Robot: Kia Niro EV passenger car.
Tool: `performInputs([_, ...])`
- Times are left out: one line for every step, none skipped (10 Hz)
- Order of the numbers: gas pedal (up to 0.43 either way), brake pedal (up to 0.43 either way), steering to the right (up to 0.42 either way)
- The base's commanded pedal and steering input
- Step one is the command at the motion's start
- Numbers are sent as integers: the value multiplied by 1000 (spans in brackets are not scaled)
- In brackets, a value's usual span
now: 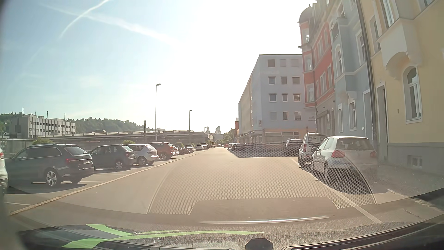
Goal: Follow the waypoints while adhering to traffic rules and regulations
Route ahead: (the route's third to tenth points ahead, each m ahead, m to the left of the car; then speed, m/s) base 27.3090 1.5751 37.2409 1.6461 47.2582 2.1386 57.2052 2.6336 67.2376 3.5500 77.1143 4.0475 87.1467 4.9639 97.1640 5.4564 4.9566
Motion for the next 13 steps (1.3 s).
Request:
performInputs([0,0,5])
performInputs([0,0,4])
performInputs([0,0,2])
performInputs([0,0,-1])
performInputs([8,0,-5])
performInputs([28,0,-8])
performInputs([28,0,-9])
performInputs([28,0,-10])
performInputs([28,0,-11])
performInputs([28,0,-12])
performInputs([28,0,-14])
performInputs([28,0,-15])
performInputs([28,0,-15])
